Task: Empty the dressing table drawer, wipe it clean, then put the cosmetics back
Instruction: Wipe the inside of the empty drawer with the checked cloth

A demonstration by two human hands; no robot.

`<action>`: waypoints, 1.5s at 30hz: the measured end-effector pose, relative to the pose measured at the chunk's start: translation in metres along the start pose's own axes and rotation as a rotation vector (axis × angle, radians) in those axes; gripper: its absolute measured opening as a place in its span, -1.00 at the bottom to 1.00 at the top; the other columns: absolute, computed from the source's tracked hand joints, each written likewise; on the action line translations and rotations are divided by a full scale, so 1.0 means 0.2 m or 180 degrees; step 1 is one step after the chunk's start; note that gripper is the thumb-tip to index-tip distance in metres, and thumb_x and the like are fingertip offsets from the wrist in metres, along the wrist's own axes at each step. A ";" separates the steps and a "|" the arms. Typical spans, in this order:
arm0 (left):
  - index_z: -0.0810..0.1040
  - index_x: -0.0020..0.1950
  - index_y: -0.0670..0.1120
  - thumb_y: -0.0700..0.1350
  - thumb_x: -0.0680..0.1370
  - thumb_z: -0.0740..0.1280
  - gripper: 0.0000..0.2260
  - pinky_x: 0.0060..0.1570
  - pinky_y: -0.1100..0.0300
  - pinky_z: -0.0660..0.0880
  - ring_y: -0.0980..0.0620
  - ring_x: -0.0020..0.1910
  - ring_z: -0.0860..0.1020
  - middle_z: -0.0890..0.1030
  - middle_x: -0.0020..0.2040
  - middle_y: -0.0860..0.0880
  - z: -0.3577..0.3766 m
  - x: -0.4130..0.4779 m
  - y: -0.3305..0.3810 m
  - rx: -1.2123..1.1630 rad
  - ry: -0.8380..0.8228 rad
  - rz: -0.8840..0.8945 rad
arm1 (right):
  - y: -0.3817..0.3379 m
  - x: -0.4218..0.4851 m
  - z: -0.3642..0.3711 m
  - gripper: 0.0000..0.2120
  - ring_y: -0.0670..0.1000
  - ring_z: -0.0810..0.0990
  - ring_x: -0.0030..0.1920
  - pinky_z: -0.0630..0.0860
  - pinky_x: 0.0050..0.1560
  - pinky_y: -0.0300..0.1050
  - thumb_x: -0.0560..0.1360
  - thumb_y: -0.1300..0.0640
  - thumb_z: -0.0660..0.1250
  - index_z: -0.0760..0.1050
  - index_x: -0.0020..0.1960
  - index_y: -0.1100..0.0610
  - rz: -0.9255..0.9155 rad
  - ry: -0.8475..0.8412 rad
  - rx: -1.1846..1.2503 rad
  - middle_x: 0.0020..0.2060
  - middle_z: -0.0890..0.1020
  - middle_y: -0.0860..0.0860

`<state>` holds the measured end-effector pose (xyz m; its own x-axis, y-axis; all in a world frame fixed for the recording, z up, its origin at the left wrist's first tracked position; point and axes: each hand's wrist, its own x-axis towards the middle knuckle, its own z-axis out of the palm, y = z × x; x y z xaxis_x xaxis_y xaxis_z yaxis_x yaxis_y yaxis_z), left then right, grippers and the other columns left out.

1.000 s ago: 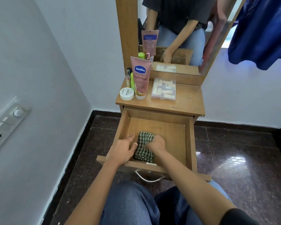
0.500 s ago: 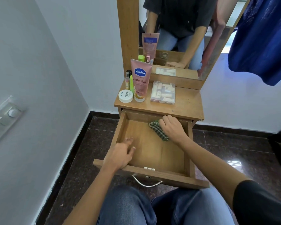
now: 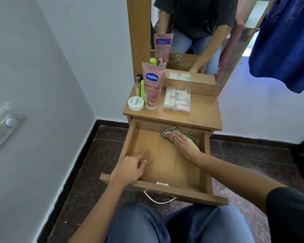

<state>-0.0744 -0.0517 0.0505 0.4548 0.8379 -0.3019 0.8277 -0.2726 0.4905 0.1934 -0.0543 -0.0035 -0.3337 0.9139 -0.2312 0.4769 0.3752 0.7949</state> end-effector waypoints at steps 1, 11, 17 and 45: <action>0.21 0.52 0.09 0.10 0.63 0.14 -0.54 0.21 0.07 0.49 0.01 0.01 0.63 0.22 0.53 0.03 0.00 0.00 -0.01 0.0039 -0.0016 -0.0014 | 0.01 0.00 -0.01 -0.30 0.04 -0.27 0.51 -0.38 0.41 0.00 0.64 0.00 0.00 -0.44 0.39 0.32 -0.0044 -0.0033 -0.0356 0.47 -0.34 0.09; 0.21 0.52 0.09 0.07 0.63 0.13 -0.55 0.26 0.07 0.45 0.00 0.10 0.60 0.25 0.51 0.01 0.02 -0.02 0.00 0.0144 0.0105 0.0053 | 0.11 0.12 -0.11 -0.24 0.01 -0.32 0.50 -0.29 0.46 -0.06 0.62 -0.09 -0.03 -0.48 0.35 0.36 -0.0359 -0.0021 -0.1254 0.50 -0.34 0.07; 0.25 0.50 0.09 0.05 0.62 0.14 -0.57 0.28 0.07 0.40 -0.03 0.27 0.51 0.31 0.49 0.00 0.00 -0.02 0.00 0.0249 0.0198 0.0051 | 0.07 0.46 -0.28 -0.22 0.02 -0.30 0.51 -0.36 0.43 0.04 0.58 -0.16 0.05 -0.35 0.50 0.18 -0.0604 -0.0252 -0.0569 0.52 -0.29 0.06; 0.00 0.57 0.08 -0.03 0.61 0.18 -0.43 0.37 0.06 0.31 0.05 0.45 0.31 0.14 0.55 0.04 0.02 -0.03 0.01 -0.0001 0.0349 0.0001 | 0.06 0.44 -0.28 -0.19 -0.01 -0.39 0.48 -0.38 0.41 0.02 0.57 -0.11 0.13 -0.37 0.50 0.13 -0.0480 -0.0306 -0.0064 0.51 -0.34 0.02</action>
<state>-0.0752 -0.0593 0.0501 0.4162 0.8846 -0.2104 0.8275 -0.2726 0.4908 0.1234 0.0225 0.0176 -0.3204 0.8584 -0.4005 0.4105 0.5069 0.7580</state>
